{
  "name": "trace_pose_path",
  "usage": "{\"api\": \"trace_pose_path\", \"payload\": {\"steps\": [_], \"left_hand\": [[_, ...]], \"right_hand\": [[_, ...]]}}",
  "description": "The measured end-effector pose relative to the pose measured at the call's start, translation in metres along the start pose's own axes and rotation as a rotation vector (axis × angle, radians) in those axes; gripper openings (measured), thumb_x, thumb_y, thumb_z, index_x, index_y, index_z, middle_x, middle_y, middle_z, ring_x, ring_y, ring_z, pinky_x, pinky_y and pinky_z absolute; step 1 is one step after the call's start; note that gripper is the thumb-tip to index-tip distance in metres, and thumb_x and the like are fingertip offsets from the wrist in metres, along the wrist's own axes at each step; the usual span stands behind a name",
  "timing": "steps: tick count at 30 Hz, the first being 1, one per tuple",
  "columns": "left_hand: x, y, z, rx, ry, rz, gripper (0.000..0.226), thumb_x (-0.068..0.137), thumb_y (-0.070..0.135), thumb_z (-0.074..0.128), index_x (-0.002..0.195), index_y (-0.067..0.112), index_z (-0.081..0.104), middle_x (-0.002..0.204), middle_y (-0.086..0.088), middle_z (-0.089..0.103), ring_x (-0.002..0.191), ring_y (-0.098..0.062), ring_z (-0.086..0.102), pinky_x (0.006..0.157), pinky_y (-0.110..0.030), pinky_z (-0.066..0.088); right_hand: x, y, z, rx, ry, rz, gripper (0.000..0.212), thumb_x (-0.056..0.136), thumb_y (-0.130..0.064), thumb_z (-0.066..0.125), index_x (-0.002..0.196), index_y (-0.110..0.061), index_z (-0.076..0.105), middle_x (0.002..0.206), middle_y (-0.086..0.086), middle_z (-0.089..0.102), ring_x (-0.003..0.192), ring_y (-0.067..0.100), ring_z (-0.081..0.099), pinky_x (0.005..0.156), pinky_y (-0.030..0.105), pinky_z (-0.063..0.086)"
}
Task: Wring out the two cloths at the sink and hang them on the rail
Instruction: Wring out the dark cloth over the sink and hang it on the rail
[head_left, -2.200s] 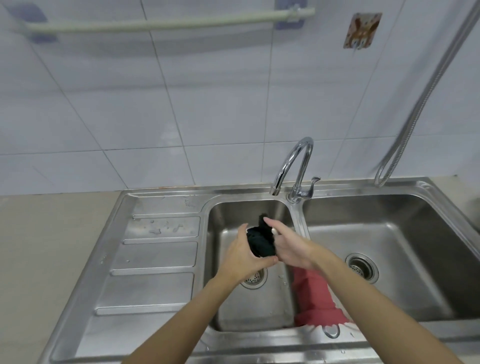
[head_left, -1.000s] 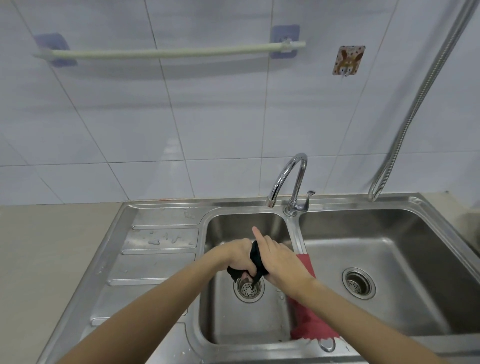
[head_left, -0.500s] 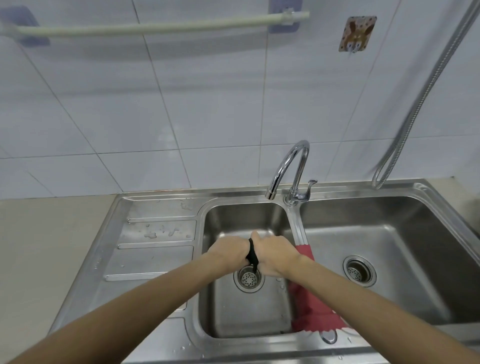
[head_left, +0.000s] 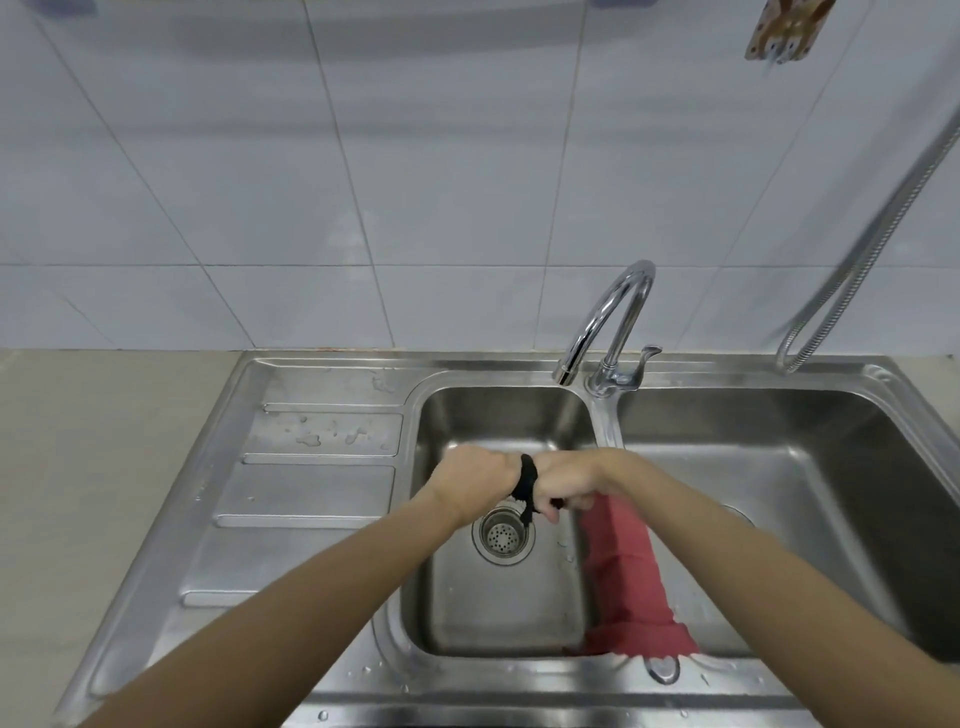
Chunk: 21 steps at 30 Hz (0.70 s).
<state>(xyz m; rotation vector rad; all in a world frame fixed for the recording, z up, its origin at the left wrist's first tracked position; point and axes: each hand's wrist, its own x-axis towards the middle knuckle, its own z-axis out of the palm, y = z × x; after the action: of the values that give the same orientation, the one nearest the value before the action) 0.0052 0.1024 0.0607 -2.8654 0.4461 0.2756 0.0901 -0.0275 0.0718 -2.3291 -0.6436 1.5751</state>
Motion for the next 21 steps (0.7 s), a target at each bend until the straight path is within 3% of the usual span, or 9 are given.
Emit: {"api": "trace_pose_path", "payload": {"steps": [3, 5, 8, 11, 14, 15, 17, 19, 21], "left_hand": [[0.004, 0.003, 0.006, -0.118, 0.009, -0.073, 0.020, 0.097, 0.023, 0.044, 0.107, 0.009, 0.055, 0.096, -0.009, 0.072, 0.080, -0.031, 0.070, 0.066, -0.037, 0.053], [0.006, -0.001, 0.002, -0.324, -0.028, -0.182, 0.024, 0.095, 0.027, 0.049, 0.111, 0.010, 0.056, 0.100, -0.009, 0.070, 0.088, -0.032, 0.068, 0.071, -0.036, 0.050], [0.005, -0.015, -0.001, -0.733, -0.112, -0.252, 0.028, 0.083, 0.024, 0.063, 0.109, 0.013, 0.057, 0.101, -0.009, 0.069, 0.092, -0.029, 0.067, 0.080, -0.038, 0.056], [-0.005, -0.029, -0.001, -1.038, -0.135, -0.276, 0.033, 0.075, 0.015, 0.072, 0.103, 0.016, 0.055, 0.092, -0.006, 0.069, 0.079, -0.019, 0.068, 0.072, -0.030, 0.057], [-0.020, -0.037, -0.013, -1.290, -0.250, -0.162, 0.035, 0.073, 0.002, 0.072, 0.100, 0.017, 0.055, 0.082, -0.005, 0.064, 0.068, -0.017, 0.061, 0.064, -0.032, 0.052], [-0.025, -0.039, -0.019, -1.320, -0.311, -0.103, 0.035, 0.076, 0.000, 0.071, 0.102, 0.016, 0.055, 0.083, -0.003, 0.063, 0.069, -0.014, 0.060, 0.063, -0.030, 0.052], [-0.035, -0.042, -0.029, -1.327, -0.401, -0.025, 0.032, 0.082, -0.001, 0.068, 0.107, 0.014, 0.056, 0.085, 0.006, 0.062, 0.071, -0.001, 0.060, 0.061, -0.017, 0.050], [-0.045, -0.044, -0.034, -1.362, -0.388, -0.030, 0.027, 0.086, 0.011, 0.068, 0.111, 0.009, 0.057, 0.085, 0.006, 0.060, 0.073, 0.001, 0.058, 0.064, -0.015, 0.047], [-0.053, -0.048, -0.034, -1.424, -0.308, -0.119, 0.037, 0.086, 0.027, 0.068, 0.116, 0.012, 0.055, 0.090, 0.001, 0.059, 0.079, -0.008, 0.056, 0.070, -0.025, 0.048]], "right_hand": [[0.003, 0.003, 0.003, -0.016, 0.036, -0.066, 0.029, 0.068, 0.006, 0.061, 0.067, -0.015, 0.042, 0.052, 0.003, 0.041, 0.044, 0.015, 0.038, 0.040, 0.021, 0.026], [0.007, 0.010, 0.009, -0.013, 0.226, -0.180, 0.037, 0.067, 0.001, 0.070, 0.090, -0.010, 0.042, 0.076, 0.008, 0.050, 0.066, 0.020, 0.048, 0.049, 0.029, 0.035], [-0.001, 0.017, 0.019, 0.227, 0.322, -0.325, 0.065, 0.065, -0.006, 0.077, 0.116, -0.010, 0.037, 0.106, 0.006, 0.051, 0.090, 0.015, 0.051, 0.070, 0.025, 0.044], [-0.009, 0.021, 0.031, 0.406, 0.320, -0.409, 0.074, 0.071, -0.023, 0.079, 0.131, -0.022, 0.037, 0.129, 0.003, 0.048, 0.119, 0.014, 0.049, 0.098, 0.030, 0.043], [-0.014, 0.023, 0.041, 0.465, 0.361, -0.456, 0.058, 0.077, -0.035, 0.074, 0.124, -0.020, 0.044, 0.108, 0.016, 0.065, 0.100, 0.025, 0.065, 0.097, 0.043, 0.048], [-0.016, 0.022, 0.042, 0.472, 0.370, -0.461, 0.053, 0.078, -0.034, 0.073, 0.121, -0.018, 0.046, 0.098, 0.015, 0.066, 0.091, 0.024, 0.066, 0.091, 0.042, 0.050], [-0.025, 0.018, 0.043, 0.499, 0.400, -0.476, 0.045, 0.080, -0.031, 0.073, 0.116, -0.015, 0.051, 0.102, 0.011, 0.064, 0.092, 0.020, 0.065, 0.086, 0.036, 0.052], [-0.033, 0.015, 0.041, 0.531, 0.439, -0.483, 0.042, 0.082, -0.034, 0.072, 0.115, -0.015, 0.056, 0.112, 0.006, 0.064, 0.100, 0.016, 0.062, 0.091, 0.032, 0.051], [-0.044, 0.011, 0.037, 0.587, 0.463, -0.489, 0.033, 0.086, -0.033, 0.067, 0.112, -0.015, 0.059, 0.108, 0.002, 0.067, 0.097, 0.013, 0.064, 0.088, 0.028, 0.051]]}}
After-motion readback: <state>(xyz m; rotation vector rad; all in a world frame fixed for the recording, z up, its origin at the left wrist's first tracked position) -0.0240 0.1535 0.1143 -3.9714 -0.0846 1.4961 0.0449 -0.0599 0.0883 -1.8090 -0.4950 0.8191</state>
